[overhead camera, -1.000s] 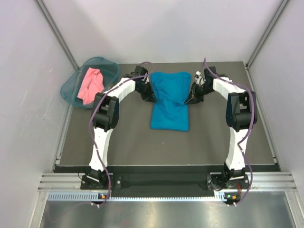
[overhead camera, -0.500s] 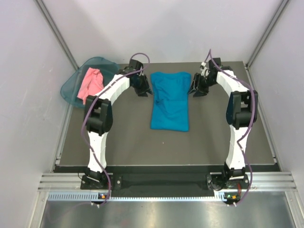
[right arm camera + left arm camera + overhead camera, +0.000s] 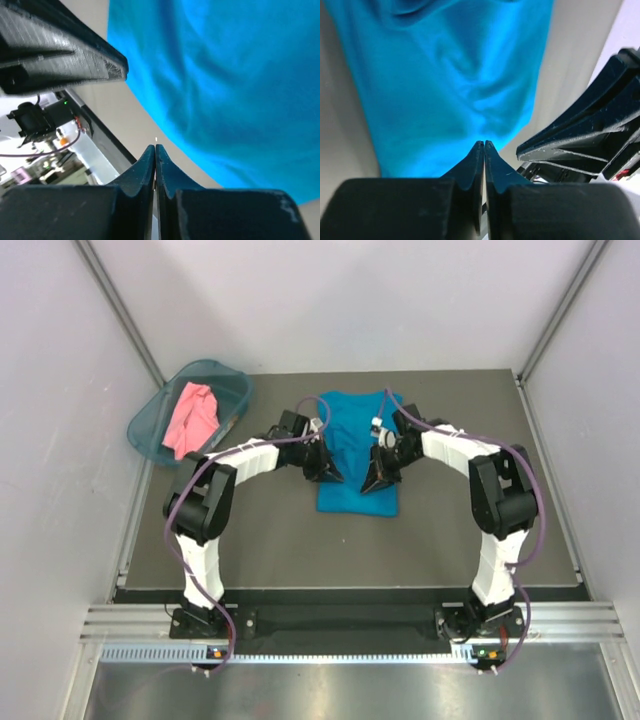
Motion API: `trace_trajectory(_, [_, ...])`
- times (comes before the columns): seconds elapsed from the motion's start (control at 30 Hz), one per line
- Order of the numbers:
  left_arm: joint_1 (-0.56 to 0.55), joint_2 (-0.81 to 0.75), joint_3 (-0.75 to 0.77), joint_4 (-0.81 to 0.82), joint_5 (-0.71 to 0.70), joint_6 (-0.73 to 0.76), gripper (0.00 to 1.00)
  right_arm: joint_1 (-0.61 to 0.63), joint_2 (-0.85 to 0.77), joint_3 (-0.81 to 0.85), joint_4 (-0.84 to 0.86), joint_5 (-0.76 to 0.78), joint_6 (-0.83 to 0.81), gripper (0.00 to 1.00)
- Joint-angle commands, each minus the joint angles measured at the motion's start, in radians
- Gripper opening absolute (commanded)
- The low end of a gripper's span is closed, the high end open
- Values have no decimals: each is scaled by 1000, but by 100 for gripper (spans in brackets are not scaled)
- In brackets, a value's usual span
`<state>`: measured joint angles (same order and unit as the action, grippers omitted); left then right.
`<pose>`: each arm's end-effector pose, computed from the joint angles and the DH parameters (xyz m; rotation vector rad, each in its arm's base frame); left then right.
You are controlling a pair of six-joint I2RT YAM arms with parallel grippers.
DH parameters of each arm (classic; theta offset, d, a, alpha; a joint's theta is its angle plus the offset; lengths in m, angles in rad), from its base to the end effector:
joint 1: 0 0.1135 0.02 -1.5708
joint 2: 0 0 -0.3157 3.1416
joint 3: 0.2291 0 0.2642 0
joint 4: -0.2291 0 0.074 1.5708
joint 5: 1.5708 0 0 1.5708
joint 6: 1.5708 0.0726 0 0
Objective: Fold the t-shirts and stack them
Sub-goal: Fold the tshirt
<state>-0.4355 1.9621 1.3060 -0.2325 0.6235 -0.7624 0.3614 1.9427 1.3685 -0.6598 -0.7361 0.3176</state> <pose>0.4034 -0.2345 0.1927 -0.1322 2.6655 -1.2364 0.3809 0.1961 0.1976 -0.2480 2.8322 1.1922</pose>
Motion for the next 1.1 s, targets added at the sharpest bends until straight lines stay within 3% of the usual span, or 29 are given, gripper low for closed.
trace_trajectory(0.0, [9,26,-19,78,24,-41,5,-13,21,-48,114,-89,17,1])
trace_trajectory(0.17, [9,18,-83,-62,-117,17,3,-45,45,-129,117,-69,-34,1])
trace_trajectory(0.37, [1,-44,-183,-120,-128,92,3,-121,-8,-242,98,-17,-86,1])
trace_trajectory(0.5, [-8,-115,-169,-182,-153,121,3,-116,-88,-221,42,-11,-92,1])
trace_trajectory(0.67, [-25,-167,-110,-145,-137,86,4,-64,-102,-164,57,-60,-29,1])
trace_trajectory(0.83, [-28,-74,-60,-42,-41,9,4,-49,-28,-143,112,-82,12,1])
trace_trajectory(1.07, [-32,-52,-209,-39,-100,52,1,-128,-30,-288,134,-34,-51,1])
